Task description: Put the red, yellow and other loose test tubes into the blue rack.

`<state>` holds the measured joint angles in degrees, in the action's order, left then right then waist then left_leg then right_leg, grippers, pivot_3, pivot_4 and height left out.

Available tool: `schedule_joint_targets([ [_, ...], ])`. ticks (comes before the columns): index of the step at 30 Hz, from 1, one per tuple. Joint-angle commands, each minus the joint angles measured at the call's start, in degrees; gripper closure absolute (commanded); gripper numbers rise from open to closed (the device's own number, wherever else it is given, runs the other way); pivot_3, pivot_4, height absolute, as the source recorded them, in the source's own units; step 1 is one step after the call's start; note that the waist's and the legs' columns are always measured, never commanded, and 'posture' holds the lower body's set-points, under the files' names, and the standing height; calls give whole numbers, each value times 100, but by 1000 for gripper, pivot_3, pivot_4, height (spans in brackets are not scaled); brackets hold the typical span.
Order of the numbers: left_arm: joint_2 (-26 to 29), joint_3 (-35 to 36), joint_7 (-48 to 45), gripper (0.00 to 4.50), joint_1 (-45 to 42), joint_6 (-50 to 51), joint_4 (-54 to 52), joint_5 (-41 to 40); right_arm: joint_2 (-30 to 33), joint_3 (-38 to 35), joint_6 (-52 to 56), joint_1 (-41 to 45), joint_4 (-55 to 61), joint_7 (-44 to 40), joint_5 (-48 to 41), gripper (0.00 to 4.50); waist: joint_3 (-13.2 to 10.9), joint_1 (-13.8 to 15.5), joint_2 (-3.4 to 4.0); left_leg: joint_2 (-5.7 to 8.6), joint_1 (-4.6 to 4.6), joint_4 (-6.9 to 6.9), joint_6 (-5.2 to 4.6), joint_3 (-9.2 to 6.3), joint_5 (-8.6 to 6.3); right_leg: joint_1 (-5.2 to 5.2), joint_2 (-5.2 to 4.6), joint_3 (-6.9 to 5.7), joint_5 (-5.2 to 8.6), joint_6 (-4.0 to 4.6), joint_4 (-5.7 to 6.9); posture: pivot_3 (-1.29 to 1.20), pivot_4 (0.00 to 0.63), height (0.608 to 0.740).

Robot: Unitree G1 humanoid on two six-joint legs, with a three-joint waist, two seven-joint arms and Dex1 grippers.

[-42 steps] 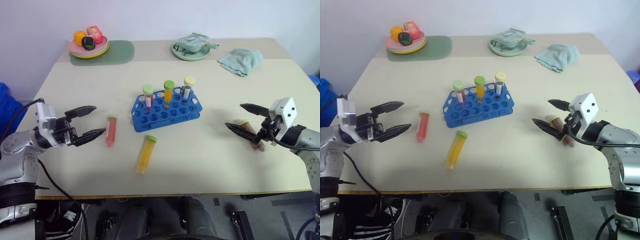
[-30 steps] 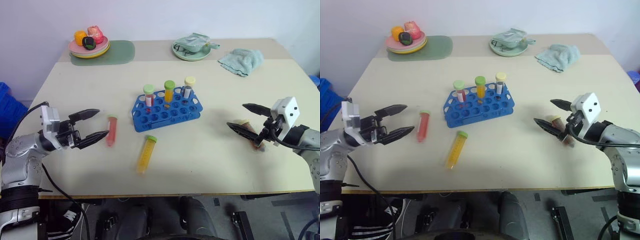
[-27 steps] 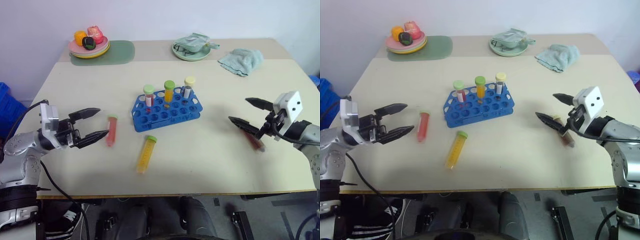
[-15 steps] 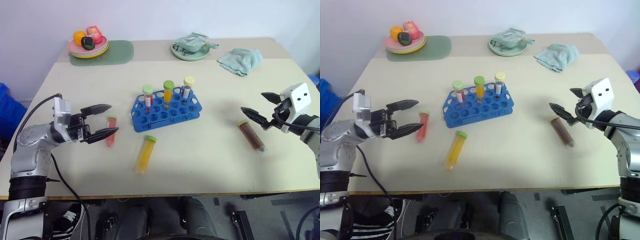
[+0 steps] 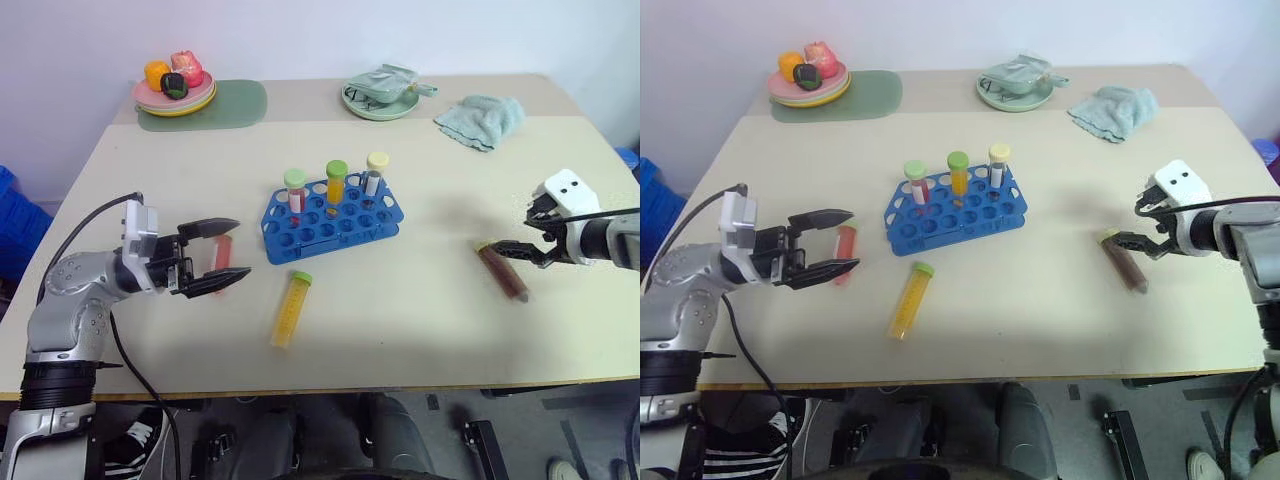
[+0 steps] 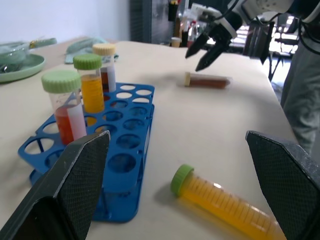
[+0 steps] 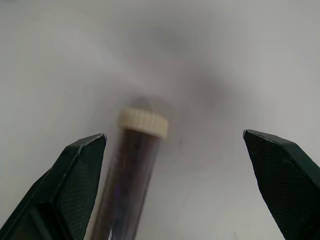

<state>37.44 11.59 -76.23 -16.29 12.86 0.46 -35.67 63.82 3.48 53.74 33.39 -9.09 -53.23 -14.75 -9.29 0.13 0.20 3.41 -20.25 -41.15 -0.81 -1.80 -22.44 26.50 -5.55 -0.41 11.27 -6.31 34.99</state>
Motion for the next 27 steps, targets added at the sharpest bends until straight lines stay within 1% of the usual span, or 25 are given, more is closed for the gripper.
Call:
schedule_joint_targets([
  [1,-117,-48,162,42,47,-5,-345,-91,200,268,874,715,-77,-346,-39,0,-1,-4,1,0,0,1,0,1,0,1,0,0,0,0,-1,0,150,740],
  [3,-178,-65,233,42,91,21,-440,-107,241,558,1382,931,38,-530,-90,0,-1,-7,1,-1,-2,2,0,0,0,4,0,0,0,0,0,0,150,740],
  [7,-295,-90,390,42,190,44,-616,-132,271,1077,1907,971,475,-623,-45,0,-1,22,1,-1,-10,1,1,-4,0,9,-1,-2,0,0,-2,0,150,740],
  [11,-379,-105,617,42,342,117,-935,-165,281,1539,2160,1091,425,-599,107,0,-1,47,1,1,-12,0,1,-3,0,10,-4,-2,0,0,-2,0,150,740],
  [13,-403,-103,765,42,444,208,-1102,-183,275,1726,2091,1165,399,-617,186,0,-1,47,1,1,-12,-1,1,-3,0,10,-4,-2,0,0,-2,0,150,740],
  [17,-407,-107,910,42,542,250,-1286,-219,159,1889,2056,1304,125,-399,392,0,-1,47,1,2,-11,0,1,-2,0,10,-3,-2,0,0,-2,0,150,740],
  [19,-414,-83,994,42,567,241,-1357,-228,80,1864,2208,1299,39,-252,422,0,-1,50,1,2,-11,0,1,-3,0,9,-3,-2,0,0,-2,0,150,740],
  [27,-386,-37,1117,42,774,291,-1600,-355,204,1878,2682,1036,518,-269,201,0,-1,50,1,2,-11,0,2,-3,0,10,-3,-2,0,0,-2,0,150,740],
])
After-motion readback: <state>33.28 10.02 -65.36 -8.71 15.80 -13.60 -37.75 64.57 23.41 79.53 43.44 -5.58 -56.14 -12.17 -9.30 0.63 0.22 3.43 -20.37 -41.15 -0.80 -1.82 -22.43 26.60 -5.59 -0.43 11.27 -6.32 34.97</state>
